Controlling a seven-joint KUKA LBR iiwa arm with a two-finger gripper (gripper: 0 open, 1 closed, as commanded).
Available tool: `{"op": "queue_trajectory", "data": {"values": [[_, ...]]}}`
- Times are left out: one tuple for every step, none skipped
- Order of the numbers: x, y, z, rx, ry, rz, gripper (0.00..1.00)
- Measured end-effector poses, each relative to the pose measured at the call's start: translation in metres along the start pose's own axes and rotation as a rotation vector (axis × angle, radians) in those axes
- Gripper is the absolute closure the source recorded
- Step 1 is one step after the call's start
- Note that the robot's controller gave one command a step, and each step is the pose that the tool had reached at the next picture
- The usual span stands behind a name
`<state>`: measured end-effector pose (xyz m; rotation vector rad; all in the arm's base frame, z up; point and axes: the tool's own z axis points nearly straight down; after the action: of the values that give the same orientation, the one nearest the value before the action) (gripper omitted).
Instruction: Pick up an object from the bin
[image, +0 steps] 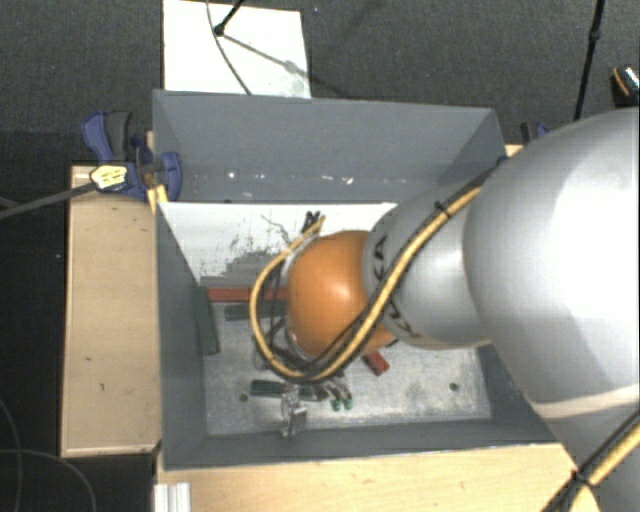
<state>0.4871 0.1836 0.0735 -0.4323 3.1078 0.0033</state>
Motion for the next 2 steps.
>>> {"op": "queue_trajectory", "data": {"values": [[0.0007,0.0003,0.0002,0.000,0.002,0.003,1.00],[0.0001,0.0000,0.0001,0.000,0.000,-0.011,0.00]]}}
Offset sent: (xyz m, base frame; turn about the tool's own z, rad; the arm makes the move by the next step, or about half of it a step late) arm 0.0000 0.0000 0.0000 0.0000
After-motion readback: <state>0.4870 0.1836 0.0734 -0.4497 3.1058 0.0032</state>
